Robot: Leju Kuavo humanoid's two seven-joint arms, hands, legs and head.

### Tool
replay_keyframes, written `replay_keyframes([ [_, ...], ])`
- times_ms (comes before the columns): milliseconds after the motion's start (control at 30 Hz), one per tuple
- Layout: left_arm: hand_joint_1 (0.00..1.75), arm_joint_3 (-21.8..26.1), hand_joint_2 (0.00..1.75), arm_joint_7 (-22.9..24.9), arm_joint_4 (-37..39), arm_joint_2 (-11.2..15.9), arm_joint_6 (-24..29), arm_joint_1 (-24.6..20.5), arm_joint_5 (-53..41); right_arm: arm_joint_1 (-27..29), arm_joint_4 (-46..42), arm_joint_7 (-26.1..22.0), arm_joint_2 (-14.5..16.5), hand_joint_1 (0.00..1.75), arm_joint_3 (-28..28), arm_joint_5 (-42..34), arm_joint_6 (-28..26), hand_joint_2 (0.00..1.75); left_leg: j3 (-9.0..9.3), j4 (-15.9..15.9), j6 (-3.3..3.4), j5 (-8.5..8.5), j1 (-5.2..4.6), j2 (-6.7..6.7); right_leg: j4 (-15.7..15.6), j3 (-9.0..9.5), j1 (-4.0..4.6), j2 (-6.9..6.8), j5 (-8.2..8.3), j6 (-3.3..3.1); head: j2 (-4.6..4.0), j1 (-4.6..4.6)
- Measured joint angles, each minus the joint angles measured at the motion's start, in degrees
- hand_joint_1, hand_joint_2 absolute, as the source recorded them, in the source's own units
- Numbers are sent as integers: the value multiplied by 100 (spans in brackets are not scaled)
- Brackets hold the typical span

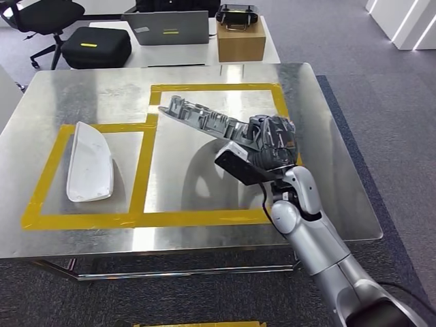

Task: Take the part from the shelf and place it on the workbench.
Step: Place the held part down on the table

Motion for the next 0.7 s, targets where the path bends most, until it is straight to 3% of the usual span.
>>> replay_keyframes([
  [267,0,-14,175,-39,195,74,-140,-48,1,-602,1038,85,23,175,-97,272,488,175,1,-3,0,0,1,-1,1,2,1,-2,0,0,0,1],
  [567,0,-102,175,-15,291,133,-266,-92,-14,-768,1794,-345,514,175,383,536,1149,175,6,-10,-6,3,4,-1,9,-3,4,7,-4,-8,0,-1],
  [700,0,-145,175,34,308,154,-273,-112,-20,-769,1919,-366,723,0,638,538,1305,175,6,-11,-6,3,4,0,11,-5,4,4,-8,-13,0,-1],
])
